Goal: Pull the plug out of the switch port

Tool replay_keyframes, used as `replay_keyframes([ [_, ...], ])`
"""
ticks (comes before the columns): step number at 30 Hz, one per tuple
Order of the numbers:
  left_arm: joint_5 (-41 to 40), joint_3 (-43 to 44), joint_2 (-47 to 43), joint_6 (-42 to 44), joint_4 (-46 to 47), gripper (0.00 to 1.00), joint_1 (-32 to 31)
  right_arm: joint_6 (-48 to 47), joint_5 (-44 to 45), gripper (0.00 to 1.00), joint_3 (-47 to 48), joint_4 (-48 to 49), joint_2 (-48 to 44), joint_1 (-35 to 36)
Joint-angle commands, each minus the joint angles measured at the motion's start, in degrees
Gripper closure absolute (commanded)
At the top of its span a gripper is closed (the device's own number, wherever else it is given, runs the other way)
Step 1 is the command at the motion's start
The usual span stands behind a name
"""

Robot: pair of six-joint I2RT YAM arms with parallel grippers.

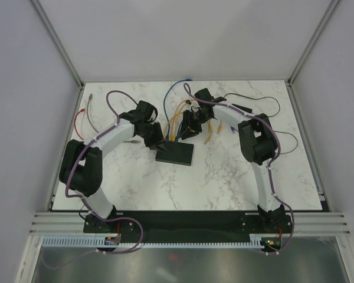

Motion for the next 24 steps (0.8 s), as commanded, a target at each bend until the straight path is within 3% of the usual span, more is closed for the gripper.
replay_keyframes([
  [1,2.39,0.22,1.5,-0.98,2.93,0.72,0.02,-1.04,-2.02,0.64,3.16,2.82,2.29,0.69],
  [9,3.27,0.57,5.63,-1.32,3.81,0.72,-0.07,-3.42,-2.02,0.61,2.46,3.26,5.19,1.22],
  [24,2.22,-1.88,9.33,-3.26,3.9,0.71,-0.07,3.16,-4.57,0.62,-5.01,15.56,5.55,1.22],
])
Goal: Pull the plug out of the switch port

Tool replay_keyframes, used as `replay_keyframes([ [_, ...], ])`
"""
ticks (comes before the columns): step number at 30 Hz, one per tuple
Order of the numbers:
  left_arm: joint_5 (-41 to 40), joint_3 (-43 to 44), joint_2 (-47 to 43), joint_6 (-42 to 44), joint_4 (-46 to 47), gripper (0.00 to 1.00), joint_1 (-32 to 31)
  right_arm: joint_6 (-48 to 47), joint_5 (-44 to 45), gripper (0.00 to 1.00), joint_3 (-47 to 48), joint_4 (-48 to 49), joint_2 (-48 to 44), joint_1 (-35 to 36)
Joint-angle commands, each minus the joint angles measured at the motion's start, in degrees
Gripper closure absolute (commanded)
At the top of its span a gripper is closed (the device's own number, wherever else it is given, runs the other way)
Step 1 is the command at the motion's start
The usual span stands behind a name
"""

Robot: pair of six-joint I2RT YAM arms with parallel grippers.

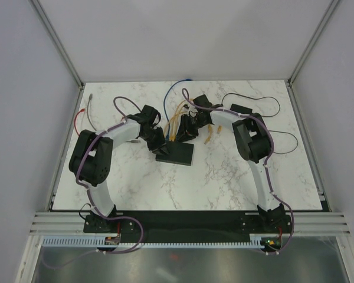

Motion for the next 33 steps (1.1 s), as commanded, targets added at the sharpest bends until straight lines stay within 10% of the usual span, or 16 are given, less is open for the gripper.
replay_keyframes([
  [1,0.43,-1.38,0.28,-1.64,0.75,0.71,-0.07,2.6,-1.59,0.62,-2.43,5.99,0.41,0.24],
  [7,-0.01,-2.09,0.55,-1.38,0.66,0.7,-0.07,3.57,-1.86,0.75,-4.98,8.02,0.41,0.24],
  [10,-0.01,-2.09,0.9,-1.82,0.49,0.69,0.02,4.79,-2.3,1.0,-6.82,9.77,0.68,0.06],
  [25,0.69,-5.16,3.09,-3.4,-0.92,0.67,0.02,31.51,-2.83,1.0,-17.73,43.42,-0.91,-2.75],
  [33,0.25,-5.08,3.53,-3.31,-0.92,0.67,0.02,21.96,6.83,1.0,-14.83,33.52,-4.68,-2.49],
])
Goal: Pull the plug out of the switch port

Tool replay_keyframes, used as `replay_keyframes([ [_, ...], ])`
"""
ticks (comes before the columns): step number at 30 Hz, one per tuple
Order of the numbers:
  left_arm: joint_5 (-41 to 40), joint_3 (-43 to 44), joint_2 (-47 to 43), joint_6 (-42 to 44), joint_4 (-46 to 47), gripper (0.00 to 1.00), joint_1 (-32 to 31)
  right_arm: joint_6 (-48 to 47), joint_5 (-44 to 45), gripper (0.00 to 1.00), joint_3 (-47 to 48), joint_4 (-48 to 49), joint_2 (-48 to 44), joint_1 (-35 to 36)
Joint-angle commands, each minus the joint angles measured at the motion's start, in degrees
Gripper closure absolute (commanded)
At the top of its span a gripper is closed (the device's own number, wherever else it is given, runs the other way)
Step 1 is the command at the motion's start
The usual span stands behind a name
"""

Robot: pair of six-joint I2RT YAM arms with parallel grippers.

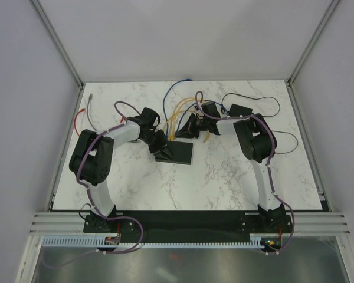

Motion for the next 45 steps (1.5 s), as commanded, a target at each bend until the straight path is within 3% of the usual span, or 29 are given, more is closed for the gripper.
replay_keyframes([
  [1,-5.76,-2.8,2.99,-0.1,-2.76,0.67,-0.16,-5.88,9.4,1.0,2.46,-3.27,-3.89,0.07],
  [10,-4.45,-1.66,0.8,3.67,-2.76,0.68,-0.16,-10.55,7.74,1.0,7.64,-13.11,-6.27,-0.19],
  [15,-1.28,0.79,-3.59,7.54,-2.76,0.52,-0.24,-9.4,0.01,1.0,9.76,-23.04,-10.38,-0.19],
  [20,4.33,1.94,-8.78,12.28,-2.67,0.4,-0.24,-10.45,-7.55,1.0,1.16,-25.42,-18.92,-0.19],
  [25,11.28,3.0,-14.58,15.28,-1.53,0.38,-0.16,-20.19,-10.29,1.0,-7.1,-38.06,-27.0,-0.28],
  [26,13.38,3.43,-15.46,15.63,-0.57,0.36,-0.16,-26.04,-8.98,1.0,-7.64,-44.52,-28.76,-0.19],
  [29,17.42,5.1,-17.4,15.64,0.84,0.3,-0.07,-33.2,-5.9,1.0,-10.62,-50.73,-31.75,0.24],
  [36,23.5,7.92,-12.49,9.66,2.95,0.26,0.11,-35.15,-8.43,1.0,-21.34,-51.01,-44.66,3.14],
  [45,25.0,10.02,-2.74,6.32,3.04,0.23,-1.91,-34.63,-11.6,1.0,-24.17,-50.92,-53.64,7.1],
])
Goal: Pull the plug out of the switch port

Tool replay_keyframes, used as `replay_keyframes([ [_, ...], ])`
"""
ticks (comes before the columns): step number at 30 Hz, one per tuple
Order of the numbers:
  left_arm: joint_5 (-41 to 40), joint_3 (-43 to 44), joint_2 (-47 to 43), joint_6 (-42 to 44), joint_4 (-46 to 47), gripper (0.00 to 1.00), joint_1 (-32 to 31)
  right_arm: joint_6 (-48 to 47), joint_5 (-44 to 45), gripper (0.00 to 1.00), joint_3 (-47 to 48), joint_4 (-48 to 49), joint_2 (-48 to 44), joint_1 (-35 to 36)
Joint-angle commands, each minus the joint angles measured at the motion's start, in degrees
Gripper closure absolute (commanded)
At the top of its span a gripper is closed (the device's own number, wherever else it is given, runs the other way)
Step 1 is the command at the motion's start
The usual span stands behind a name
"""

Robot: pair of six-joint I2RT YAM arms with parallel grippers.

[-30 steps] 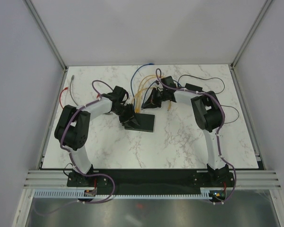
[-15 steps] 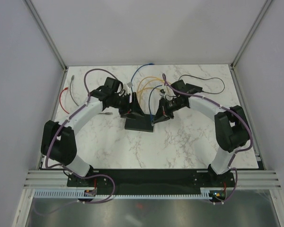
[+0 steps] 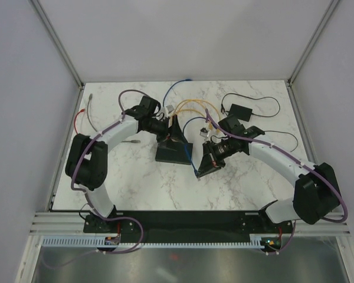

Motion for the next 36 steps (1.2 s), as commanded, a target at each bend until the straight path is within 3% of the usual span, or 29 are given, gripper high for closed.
replay_keyframes([
  [1,2.6,3.67,2.67,-3.21,0.92,0.23,-1.43,-1.32,-3.01,1.0,-1.07,0.27,-3.07,1.51],
  [6,2.51,6.66,4.87,-5.41,2.94,0.26,-2.57,-0.96,-4.07,1.0,-2.38,0.27,-5.44,3.35],
  [9,2.86,8.33,5.14,-5.94,3.56,0.54,-2.93,-0.96,-4.07,1.0,-2.74,0.18,-6.23,3.88],
  [10,0.95,8.42,3.92,-5.85,3.56,0.76,-2.93,-1.14,-3.81,1.0,-2.65,0.27,-6.24,3.71],
  [11,-0.55,7.98,3.04,-5.76,3.56,0.86,-2.93,-0.88,-2.85,1.0,-2.56,0.1,-6.15,3.79],
  [13,-5.72,7.37,0.49,-5.06,3.65,0.98,-2.93,-0.61,-1.53,0.9,-2.04,0.01,-5.71,3.79],
  [14,-7.93,6.49,-2.65,-4.89,3.65,0.98,-3.01,-0.61,-1.09,0.85,-1.77,0.09,-5.19,3.88],
  [16,-14.15,5.7,-5.66,-4.01,3.65,0.98,-3.19,0.09,1.63,0.64,-0.28,0.01,-4.83,3.79],
  [20,-25.94,3.76,-13.74,-3.74,3.04,0.98,-3.46,1.67,7.34,0.47,2.79,0.09,-4.13,3.36],
  [27,-39.14,4.46,-21.84,-6.99,-1.44,0.98,-3.54,5.71,16.05,0.43,7.8,-0.34,-4.92,-2.0],
  [30,-42.56,5.34,-22.72,-6.47,-4.34,0.98,-3.63,7.03,16.32,0.43,8.51,-0.35,-4.83,-5.6],
  [33,-50.9,7.44,-23.86,-3.32,-8.29,0.98,-3.19,7.04,16.49,0.43,8.77,-0.52,-4.48,-7.02],
  [36,-50.15,9.73,-24.13,0.02,-10.85,0.98,1.71,6.86,16.93,0.43,8.16,-0.78,-4.83,-7.28],
])
